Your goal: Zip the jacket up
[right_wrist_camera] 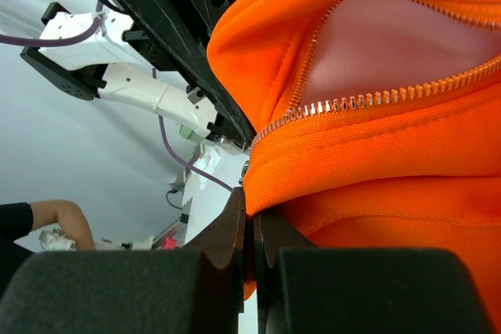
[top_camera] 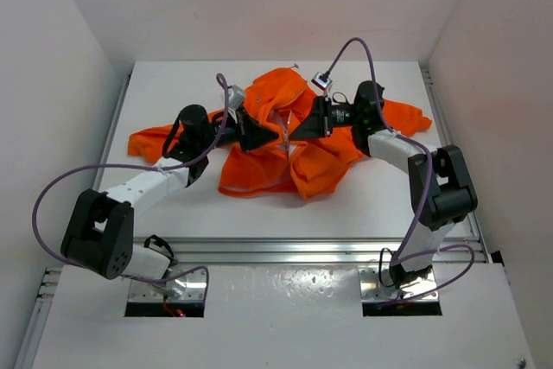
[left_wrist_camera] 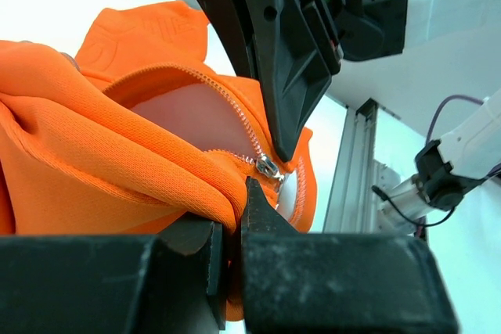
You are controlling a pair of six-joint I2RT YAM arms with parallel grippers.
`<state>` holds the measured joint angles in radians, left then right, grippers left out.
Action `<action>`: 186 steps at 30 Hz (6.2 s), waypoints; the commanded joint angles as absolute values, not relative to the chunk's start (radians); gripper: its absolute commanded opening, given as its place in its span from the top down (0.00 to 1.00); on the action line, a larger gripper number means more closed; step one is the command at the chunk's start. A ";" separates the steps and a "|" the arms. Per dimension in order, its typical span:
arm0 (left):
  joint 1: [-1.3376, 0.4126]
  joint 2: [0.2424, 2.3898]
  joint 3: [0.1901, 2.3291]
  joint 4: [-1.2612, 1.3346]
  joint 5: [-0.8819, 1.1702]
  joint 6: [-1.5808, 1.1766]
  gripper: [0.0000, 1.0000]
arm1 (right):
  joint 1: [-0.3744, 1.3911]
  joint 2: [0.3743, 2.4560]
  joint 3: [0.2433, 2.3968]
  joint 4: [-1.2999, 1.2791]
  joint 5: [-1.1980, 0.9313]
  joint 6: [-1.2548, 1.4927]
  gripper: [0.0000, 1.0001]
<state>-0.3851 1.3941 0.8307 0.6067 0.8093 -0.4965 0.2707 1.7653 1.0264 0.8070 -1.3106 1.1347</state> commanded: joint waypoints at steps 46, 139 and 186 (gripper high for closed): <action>-0.426 1.321 0.850 0.470 0.858 -0.278 0.49 | 0.262 1.695 1.017 0.882 -1.293 1.089 1.00; -1.012 1.431 0.411 1.404 -0.121 1.259 0.56 | 0.291 1.601 0.931 0.756 -1.223 1.226 1.00; -1.012 1.172 0.435 1.106 -0.038 1.077 1.00 | 0.291 1.614 0.910 0.813 -1.264 1.158 1.00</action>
